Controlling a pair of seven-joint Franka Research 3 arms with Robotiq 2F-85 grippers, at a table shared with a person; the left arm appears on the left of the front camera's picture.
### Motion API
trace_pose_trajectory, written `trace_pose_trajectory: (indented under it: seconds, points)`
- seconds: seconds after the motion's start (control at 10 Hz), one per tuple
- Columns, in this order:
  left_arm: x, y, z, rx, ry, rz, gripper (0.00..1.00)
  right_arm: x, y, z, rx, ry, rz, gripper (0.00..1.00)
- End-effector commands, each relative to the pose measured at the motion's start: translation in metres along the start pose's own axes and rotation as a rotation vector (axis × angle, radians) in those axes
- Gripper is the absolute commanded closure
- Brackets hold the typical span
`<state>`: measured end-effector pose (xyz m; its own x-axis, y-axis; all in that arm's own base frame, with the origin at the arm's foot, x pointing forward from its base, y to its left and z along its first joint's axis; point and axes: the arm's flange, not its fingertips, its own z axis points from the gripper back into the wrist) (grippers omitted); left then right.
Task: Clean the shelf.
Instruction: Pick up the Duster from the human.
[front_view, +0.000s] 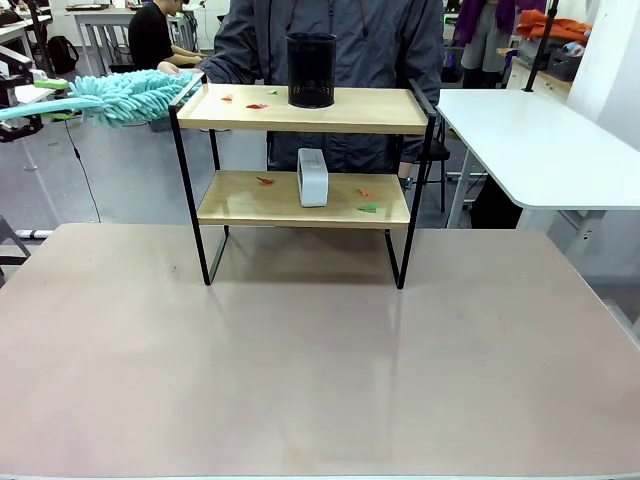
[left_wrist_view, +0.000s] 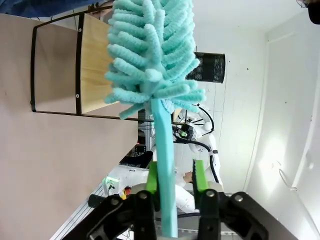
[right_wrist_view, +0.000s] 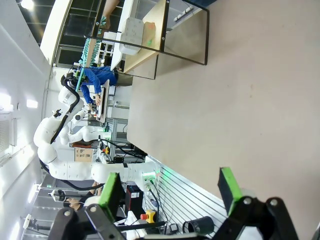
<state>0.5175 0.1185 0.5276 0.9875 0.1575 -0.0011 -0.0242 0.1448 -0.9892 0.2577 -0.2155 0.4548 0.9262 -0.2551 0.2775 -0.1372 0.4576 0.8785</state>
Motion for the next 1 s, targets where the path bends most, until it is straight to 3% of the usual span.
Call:
trace_pose_trajectory:
  seconds: [0.0, 0.6, 0.9]
  points:
    - [-0.004, 0.002, 0.000, -0.017, -0.008, -0.017, 1.00, 0.002, 0.001, 0.000, 0.021, -0.015, 0.027, 0.00]
    - [-0.008, 0.003, 0.000, -0.022, 0.020, -0.028, 1.00, 0.002, 0.001, 0.000, 0.021, -0.015, 0.027, 0.00]
    - [-0.040, -0.028, 0.025, -0.043, 0.025, -0.184, 1.00, 0.002, 0.001, 0.000, 0.021, -0.015, 0.027, 0.00]
